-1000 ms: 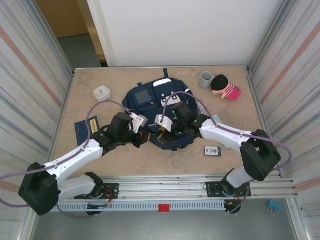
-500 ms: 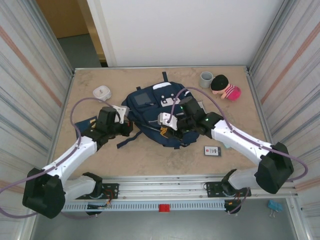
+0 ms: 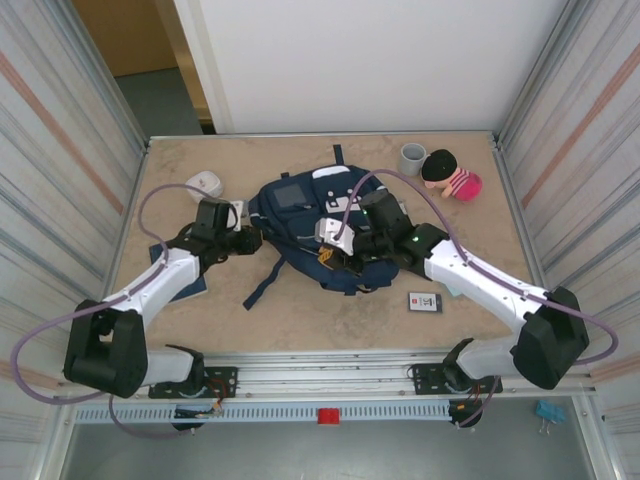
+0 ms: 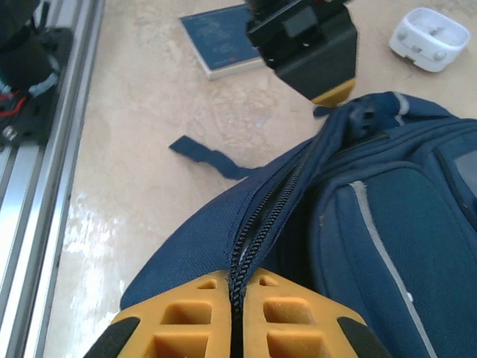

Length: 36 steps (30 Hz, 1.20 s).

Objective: Pack books, pencil case, and school supplies into a backpack

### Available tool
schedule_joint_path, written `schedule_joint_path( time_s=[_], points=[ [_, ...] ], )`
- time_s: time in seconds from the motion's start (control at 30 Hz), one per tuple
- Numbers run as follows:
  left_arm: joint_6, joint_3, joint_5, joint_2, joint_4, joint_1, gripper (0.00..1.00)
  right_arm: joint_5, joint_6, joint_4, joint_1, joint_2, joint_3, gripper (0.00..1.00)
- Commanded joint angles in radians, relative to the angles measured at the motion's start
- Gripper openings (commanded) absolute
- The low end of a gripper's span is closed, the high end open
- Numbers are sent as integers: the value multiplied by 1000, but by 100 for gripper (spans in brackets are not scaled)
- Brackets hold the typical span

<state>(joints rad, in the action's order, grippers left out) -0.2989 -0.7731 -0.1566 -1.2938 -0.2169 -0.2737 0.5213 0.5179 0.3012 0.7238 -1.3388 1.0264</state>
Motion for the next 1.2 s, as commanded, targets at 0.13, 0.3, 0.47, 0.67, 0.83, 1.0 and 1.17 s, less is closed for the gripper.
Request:
schedule_joint_path(
  time_s=[0.13,0.3,0.47,0.67,0.83,1.0,1.17],
  points=[
    [-97,-10,68,139,-135,56,60,-52,-266,-173,-9,-139,121,52],
    [-147,2,46,190,-229,162,73,2,-504,-158,-9,-153,188,67],
    [-161,13,44,231,-286,260,82,-67,-823,-211,38,-195,220,67],
    [-194,73,22,263,-302,376,83,-53,-1131,-275,90,-371,277,63],
    [-203,124,9,286,-273,398,83,-51,-1189,-243,115,-529,344,62],
    [-216,151,15,266,-253,400,83,-88,-1235,-266,91,-625,316,62],
    [-218,150,20,230,-243,399,83,-73,-1285,-315,23,-654,236,62]
  ],
)
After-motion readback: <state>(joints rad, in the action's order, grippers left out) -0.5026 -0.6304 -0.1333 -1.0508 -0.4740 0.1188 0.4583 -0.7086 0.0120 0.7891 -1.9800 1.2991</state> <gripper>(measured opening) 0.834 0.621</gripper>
